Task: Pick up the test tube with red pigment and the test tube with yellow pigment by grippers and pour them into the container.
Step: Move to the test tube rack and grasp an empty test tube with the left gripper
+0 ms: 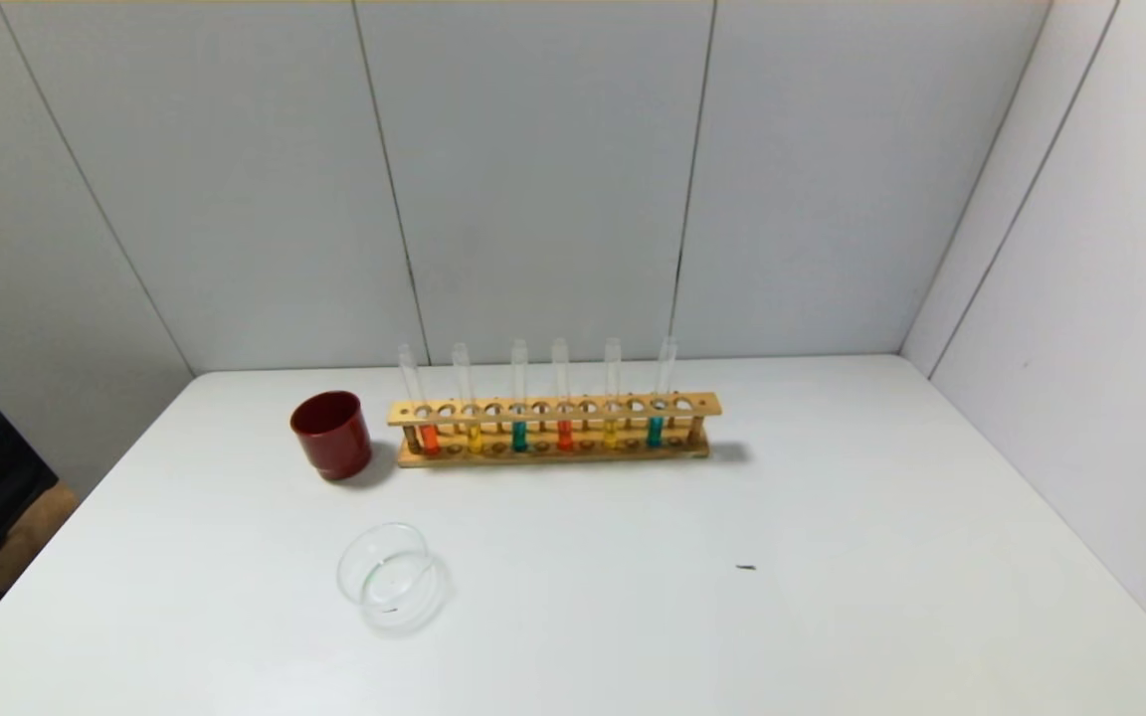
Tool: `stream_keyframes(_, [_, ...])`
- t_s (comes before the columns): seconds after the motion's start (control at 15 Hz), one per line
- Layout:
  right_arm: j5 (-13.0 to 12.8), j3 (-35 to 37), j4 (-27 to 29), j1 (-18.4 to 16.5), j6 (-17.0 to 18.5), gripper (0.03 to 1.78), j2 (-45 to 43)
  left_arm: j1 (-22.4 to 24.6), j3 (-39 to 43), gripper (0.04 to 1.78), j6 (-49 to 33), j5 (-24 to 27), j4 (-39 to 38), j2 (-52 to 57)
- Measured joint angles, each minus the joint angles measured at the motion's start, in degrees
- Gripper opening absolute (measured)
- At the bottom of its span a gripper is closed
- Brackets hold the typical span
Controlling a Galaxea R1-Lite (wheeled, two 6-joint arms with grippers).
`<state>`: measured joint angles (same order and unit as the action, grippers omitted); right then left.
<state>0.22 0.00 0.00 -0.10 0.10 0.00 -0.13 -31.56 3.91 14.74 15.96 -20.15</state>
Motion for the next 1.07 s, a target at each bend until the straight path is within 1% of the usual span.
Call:
stream_keyframes(0.2, [0.0, 0.0, 0.0, 0.0, 0.0, 1.75, 0.0, 0.0, -6.7, 1.75, 0.0, 0.4, -6.4, -16.4])
stream_keyframes(0.4, [0.0, 0.0, 0.0, 0.0, 0.0, 1.75, 0.0, -0.2, -12.9, 1.75, -0.1, 0.6, -15.5, -33.9])
stream_keyframes(0.53, [0.0, 0.0, 0.0, 0.0, 0.0, 1.75, 0.0, -0.5, -15.7, 1.75, -0.2, 0.5, -21.0, -43.5])
stream_keyframes(0.8, [0.0, 0.0, 0.0, 0.0, 0.0, 1.75, 0.0, -2.0, -18.1, 1.75, -2.4, 0.4, -30.7, -59.6])
stream_keyframes(1.07, [0.0, 0.0, 0.0, 0.0, 0.0, 1.75, 0.0, -3.1, -18.5, 1.75, -4.2, 0.0, -40.8, -71.1])
